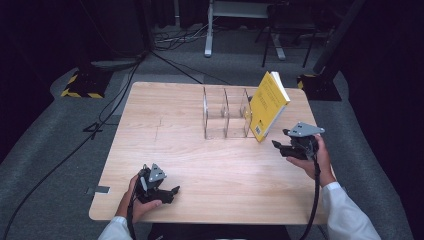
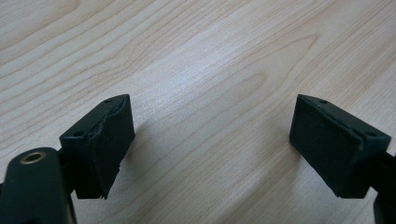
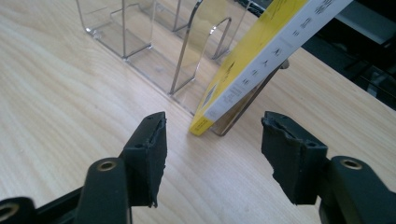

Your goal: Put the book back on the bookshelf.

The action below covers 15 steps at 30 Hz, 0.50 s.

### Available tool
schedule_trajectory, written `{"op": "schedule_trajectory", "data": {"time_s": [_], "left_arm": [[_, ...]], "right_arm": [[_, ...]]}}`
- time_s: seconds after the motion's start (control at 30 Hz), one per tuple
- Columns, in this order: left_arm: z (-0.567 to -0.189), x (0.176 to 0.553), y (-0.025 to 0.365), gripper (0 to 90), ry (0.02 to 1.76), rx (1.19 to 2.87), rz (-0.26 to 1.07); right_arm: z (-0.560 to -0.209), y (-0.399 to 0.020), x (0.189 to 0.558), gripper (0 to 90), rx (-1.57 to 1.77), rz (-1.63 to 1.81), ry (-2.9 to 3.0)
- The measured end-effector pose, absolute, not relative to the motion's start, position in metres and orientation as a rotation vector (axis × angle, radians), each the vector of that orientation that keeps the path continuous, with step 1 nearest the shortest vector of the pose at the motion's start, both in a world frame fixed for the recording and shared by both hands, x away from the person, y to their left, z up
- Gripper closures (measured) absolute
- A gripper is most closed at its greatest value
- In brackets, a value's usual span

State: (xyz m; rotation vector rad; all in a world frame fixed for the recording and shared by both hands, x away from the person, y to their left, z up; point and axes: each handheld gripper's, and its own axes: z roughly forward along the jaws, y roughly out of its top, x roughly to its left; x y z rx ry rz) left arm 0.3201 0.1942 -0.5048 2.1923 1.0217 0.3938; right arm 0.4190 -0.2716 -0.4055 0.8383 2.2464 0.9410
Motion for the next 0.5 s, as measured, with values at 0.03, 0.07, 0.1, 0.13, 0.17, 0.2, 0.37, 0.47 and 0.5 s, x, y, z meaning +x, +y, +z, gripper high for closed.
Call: {"op": "schedule_trajectory", "data": {"time_s": [0.03, 0.07, 0.1, 0.13, 0.17, 0.2, 0.37, 0.47, 0.5], "left_arm": [[-0.505, 0.320, 0.194, 14.5, 1.020, 2.193, 0.394], [-0.505, 0.320, 0.194, 14.5, 1.020, 2.193, 0.394], [-0.505, 0.320, 0.194, 14.5, 1.021, 2.193, 0.394], [-0.505, 0.320, 0.194, 14.5, 1.020, 2.193, 0.395], [-0.505, 0.320, 0.194, 14.5, 1.021, 2.192, 0.394], [-0.505, 0.320, 0.194, 14.5, 1.021, 2.190, 0.397], [-0.505, 0.320, 0.194, 14.5, 1.020, 2.193, 0.395], [-0.505, 0.320, 0.194, 14.5, 1.021, 2.192, 0.395], [-0.505, 0.320, 0.194, 14.5, 1.021, 2.193, 0.395]], "right_arm": [[-0.406, -0.272, 0.417, 40.7, 0.828, 0.935, 2.254], [-0.406, -0.272, 0.417, 40.7, 0.828, 0.935, 2.254], [-0.406, -0.273, 0.414, 40.0, 0.823, 0.932, 2.266], [-0.407, -0.274, 0.412, 39.8, 0.817, 0.932, 2.269], [-0.407, -0.275, 0.410, 39.5, 0.812, 0.934, 2.270], [-0.408, -0.276, 0.408, 39.3, 0.807, 0.931, 2.272], [-0.410, -0.281, 0.400, 38.2, 0.790, 0.922, 2.282], [-0.412, -0.284, 0.396, 37.5, 0.782, 0.915, 2.289], [-0.414, -0.285, 0.394, 37.3, 0.778, 0.912, 2.293]]}}
